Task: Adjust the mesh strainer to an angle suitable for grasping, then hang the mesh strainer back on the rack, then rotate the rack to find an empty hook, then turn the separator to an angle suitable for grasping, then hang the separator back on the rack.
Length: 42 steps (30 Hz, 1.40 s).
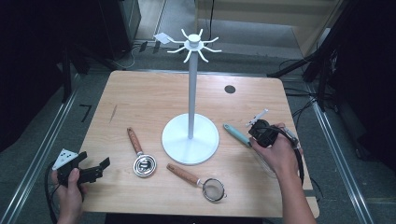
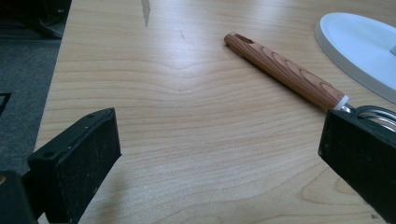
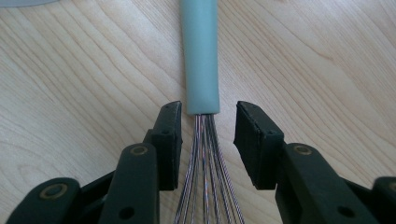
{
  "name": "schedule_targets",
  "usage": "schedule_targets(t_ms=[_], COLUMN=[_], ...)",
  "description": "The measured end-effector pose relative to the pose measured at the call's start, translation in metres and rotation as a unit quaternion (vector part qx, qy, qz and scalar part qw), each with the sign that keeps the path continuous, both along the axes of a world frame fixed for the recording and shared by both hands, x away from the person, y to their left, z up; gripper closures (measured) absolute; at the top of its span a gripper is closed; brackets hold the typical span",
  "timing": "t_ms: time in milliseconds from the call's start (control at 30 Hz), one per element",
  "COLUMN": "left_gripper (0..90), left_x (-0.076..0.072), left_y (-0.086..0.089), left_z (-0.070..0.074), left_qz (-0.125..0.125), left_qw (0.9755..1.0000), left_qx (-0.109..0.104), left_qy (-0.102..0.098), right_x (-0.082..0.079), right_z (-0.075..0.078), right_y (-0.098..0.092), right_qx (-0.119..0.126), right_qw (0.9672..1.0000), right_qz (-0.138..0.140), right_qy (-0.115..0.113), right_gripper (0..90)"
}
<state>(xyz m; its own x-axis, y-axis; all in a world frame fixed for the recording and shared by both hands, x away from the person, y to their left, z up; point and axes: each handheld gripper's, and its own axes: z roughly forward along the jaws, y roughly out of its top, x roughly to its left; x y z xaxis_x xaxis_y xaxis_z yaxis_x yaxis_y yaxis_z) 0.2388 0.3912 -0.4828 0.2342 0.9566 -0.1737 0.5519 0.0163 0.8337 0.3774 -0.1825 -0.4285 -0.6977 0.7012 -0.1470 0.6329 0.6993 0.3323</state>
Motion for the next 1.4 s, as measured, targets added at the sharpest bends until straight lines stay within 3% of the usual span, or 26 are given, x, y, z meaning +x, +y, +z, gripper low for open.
schedule_targets(t_ms=[200,300,433,667,767,1100,1267,1333,1400], left_gripper=[0.0,0.0,0.0,0.0,0.0,0.0,0.0,0.0,0.0], left_x=[0.000,0.000,0.000,0.000,0.000,0.000,0.000,0.000,0.000], left_y=[0.000,0.000,0.000,0.000,0.000,0.000,0.000,0.000,0.000], left_z=[0.000,0.000,0.000,0.000,0.000,0.000,0.000,0.000,0.000], left_qz=[0.000,0.001,0.002,0.001,0.000,0.001,0.001,0.001,0.001], left_qw=[1.0000,1.0000,1.0000,1.0000,1.0000,1.0000,1.0000,1.0000,1.0000], left_qx=[0.001,-0.001,-0.001,-0.001,-0.001,-0.001,-0.001,-0.001,-0.001], left_qy=[0.000,0.000,0.000,0.001,0.002,0.001,0.002,0.002,0.002], right_x=[0.007,0.011,0.014,0.022,0.024,0.036,0.038,0.041,0.042], right_z=[-0.004,-0.010,-0.012,-0.022,-0.025,-0.026,-0.027,-0.027,-0.027], right_y=[0.007,0.015,0.019,0.023,0.024,0.024,0.027,0.028,0.030], right_qx=[-0.014,-0.033,-0.031,-0.056,-0.058,-0.053,-0.060,-0.053,-0.062], right_qw=[0.9998,0.9992,0.9992,0.9975,0.9972,0.9949,0.9941,0.9936,0.9927], right_qz=[0.009,0.022,0.021,0.021,0.021,0.014,0.015,-0.008,-0.010], right_qy=[0.006,0.009,0.012,0.038,0.041,0.085,0.089,0.100,0.104], right_gripper=[62.9,66.1,68.6,68.9,68.5,69.7,70.3,70.3,70.4])
